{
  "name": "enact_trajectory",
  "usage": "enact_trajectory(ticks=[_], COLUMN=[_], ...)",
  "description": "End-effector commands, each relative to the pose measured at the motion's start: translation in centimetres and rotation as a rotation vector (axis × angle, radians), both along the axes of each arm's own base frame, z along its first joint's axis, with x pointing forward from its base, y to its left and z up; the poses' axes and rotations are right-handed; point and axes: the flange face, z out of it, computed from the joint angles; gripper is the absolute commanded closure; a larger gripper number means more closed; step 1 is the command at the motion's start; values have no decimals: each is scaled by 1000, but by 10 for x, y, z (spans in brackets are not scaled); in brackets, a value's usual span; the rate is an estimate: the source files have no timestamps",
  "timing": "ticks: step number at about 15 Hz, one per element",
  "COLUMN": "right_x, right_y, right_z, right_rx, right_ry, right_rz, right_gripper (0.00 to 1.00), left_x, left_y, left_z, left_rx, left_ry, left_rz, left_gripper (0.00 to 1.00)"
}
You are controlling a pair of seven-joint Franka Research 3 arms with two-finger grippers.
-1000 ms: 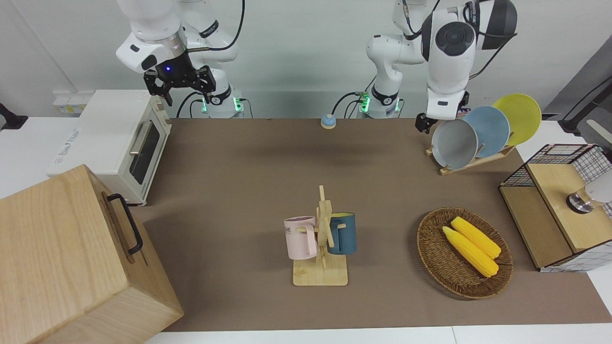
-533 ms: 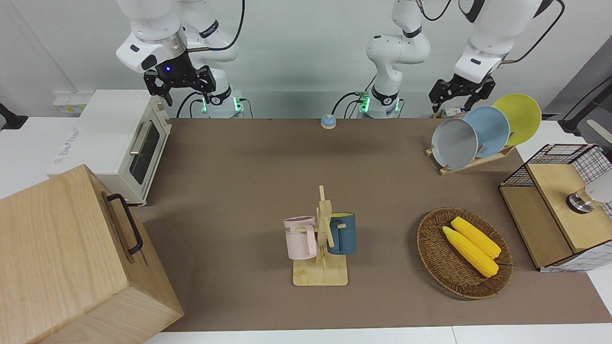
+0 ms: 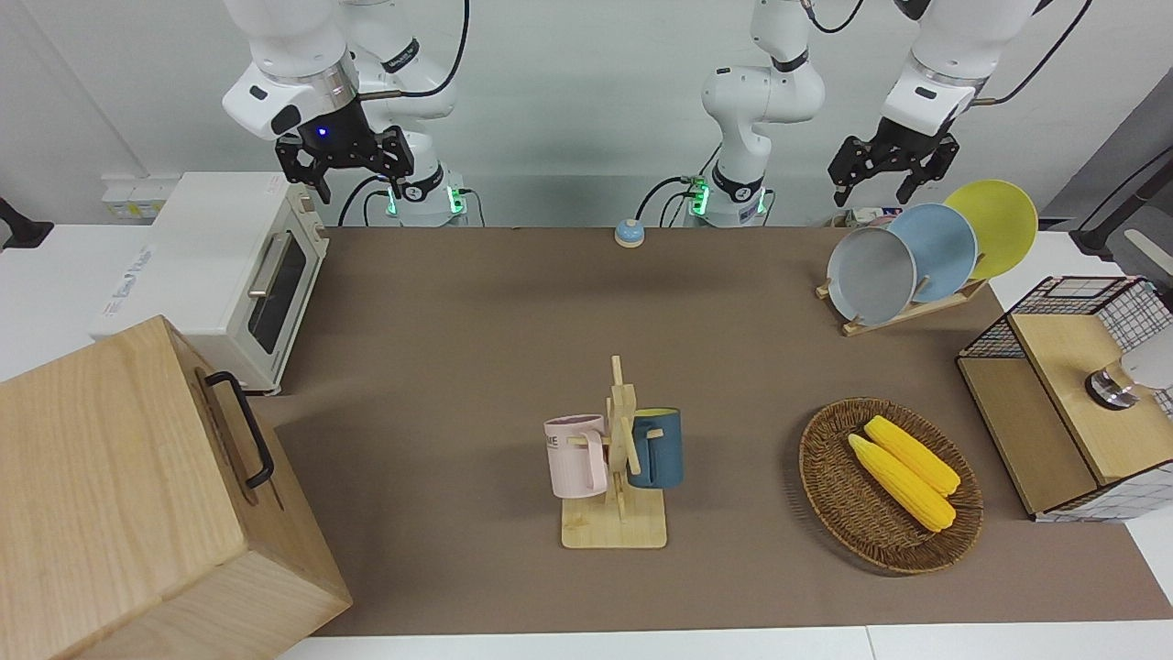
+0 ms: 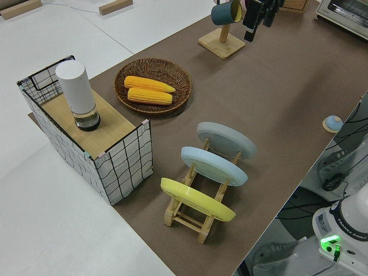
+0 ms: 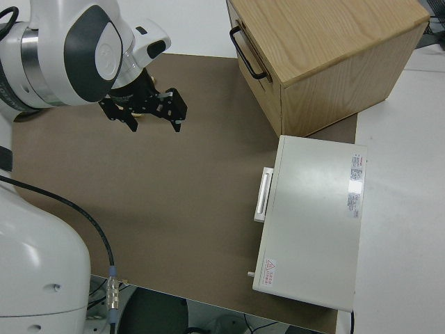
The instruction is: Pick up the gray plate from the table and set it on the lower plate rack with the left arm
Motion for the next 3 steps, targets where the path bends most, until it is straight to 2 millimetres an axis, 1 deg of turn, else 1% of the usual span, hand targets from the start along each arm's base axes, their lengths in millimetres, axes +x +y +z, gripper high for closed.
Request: enact_trajectory(ticks=[1, 2, 3], right_x=[-3, -3, -3], right_y=[-4, -4, -4], right_z=[4, 4, 4], right_rx=[2, 2, 2], right_ry=[5, 5, 5], right_rz=[-5, -5, -5], right_gripper=[13, 13, 11], left_x=[-2, -1, 0], left_y=[-4, -4, -1], left_z=[6, 5, 4], left_rx=[51, 47, 42], left_ry=[-21, -18, -16], left_rz=[26, 44, 64], left_gripper=[0, 0, 0])
